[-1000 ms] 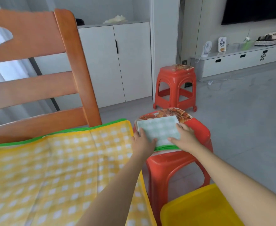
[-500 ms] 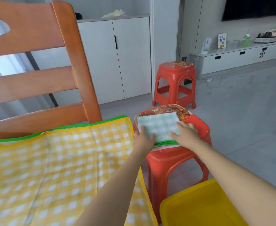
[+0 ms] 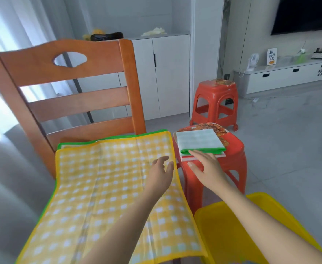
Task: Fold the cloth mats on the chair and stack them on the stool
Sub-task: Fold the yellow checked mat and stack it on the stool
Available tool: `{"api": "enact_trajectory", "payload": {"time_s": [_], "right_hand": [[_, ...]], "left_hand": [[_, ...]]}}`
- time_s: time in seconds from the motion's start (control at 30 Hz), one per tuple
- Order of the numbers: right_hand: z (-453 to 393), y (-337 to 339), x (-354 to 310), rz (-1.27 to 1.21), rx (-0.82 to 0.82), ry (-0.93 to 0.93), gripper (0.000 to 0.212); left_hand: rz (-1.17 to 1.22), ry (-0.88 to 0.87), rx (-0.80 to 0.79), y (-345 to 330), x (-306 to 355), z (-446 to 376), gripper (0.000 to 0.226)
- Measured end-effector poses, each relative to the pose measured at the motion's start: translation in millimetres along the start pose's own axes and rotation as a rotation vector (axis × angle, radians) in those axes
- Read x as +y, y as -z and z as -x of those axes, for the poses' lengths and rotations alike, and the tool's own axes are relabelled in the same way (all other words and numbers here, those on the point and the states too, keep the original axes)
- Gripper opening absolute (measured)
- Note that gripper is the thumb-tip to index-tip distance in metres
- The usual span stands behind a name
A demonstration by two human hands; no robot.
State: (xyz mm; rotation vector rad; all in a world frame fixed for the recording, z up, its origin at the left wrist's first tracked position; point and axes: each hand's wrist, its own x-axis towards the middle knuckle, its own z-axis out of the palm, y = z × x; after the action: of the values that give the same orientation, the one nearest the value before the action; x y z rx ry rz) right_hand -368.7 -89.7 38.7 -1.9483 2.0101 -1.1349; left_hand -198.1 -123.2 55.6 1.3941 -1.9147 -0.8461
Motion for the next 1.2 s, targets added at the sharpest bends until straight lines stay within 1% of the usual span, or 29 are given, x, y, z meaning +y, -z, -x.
{"api": "enact_trajectory", "payload": {"time_s": [0.1, 0.17, 0.3, 0.4, 0.5, 0.6, 0.7, 0.77, 0.83, 0.87, 0.93, 1.0, 1.1, 1.2], "right_hand": [[40, -13, -27, -0.07, -0.06, 0.0, 0.039], [63, -24, -38, -0.134, -0.14, -0.053, 0.039], [99, -43, -49, -0.062, -0.34, -0.126, 0.043], [122, -53, -48, -0.019, -0.475, -0.199, 0.049], [137, -58, -44, 0.015, -0.545, -0.252, 0.055], [144, -57, -43, -0.021, -0.549, -0.308, 0.06], [146, -55, -41, -0.022, -0.533, -0.378, 0.071], [147, -53, -41, -0.003, -0.478, -0.392, 0.076], [148, -50, -42, 0.002, -0.401, -0.378, 0.078], [148, -48, -43, -0.003, -0.35, -0.355, 0.076], [146, -42, -46, -0.031, -0.244, -0.296, 0.065], [143, -35, -49, -0.068, -0.181, -0.258, 0.053], [142, -26, -52, -0.108, -0.168, -0.223, 0.043], [141, -20, -51, -0.157, -0.195, -0.235, 0.037]], "left_hand": [[0.006, 0.034, -0.012, 22, -20, 47, 0.036], [-0.044, 0.053, -0.042, 33, -36, 75, 0.036], [-0.049, 0.113, -0.078, 50, -67, 119, 0.035], [-0.079, 0.15, -0.133, 58, -85, 145, 0.041], [-0.091, 0.149, -0.209, 61, -97, 160, 0.045], [-0.053, 0.166, -0.255, 61, -103, 165, 0.045], [0.03, 0.185, -0.282, 65, -107, 166, 0.044], [0.029, 0.175, -0.298, 66, -109, 166, 0.043], [-0.027, 0.133, -0.319, 66, -110, 164, 0.042], [-0.04, 0.12, -0.328, 66, -111, 163, 0.042], [-0.048, 0.112, -0.345, 65, -111, 163, 0.044], [-0.068, 0.101, -0.355, 63, -114, 162, 0.046], [-0.124, 0.079, -0.355, 59, -120, 161, 0.045], [-0.147, 0.074, -0.365, 57, -123, 161, 0.044]]}}
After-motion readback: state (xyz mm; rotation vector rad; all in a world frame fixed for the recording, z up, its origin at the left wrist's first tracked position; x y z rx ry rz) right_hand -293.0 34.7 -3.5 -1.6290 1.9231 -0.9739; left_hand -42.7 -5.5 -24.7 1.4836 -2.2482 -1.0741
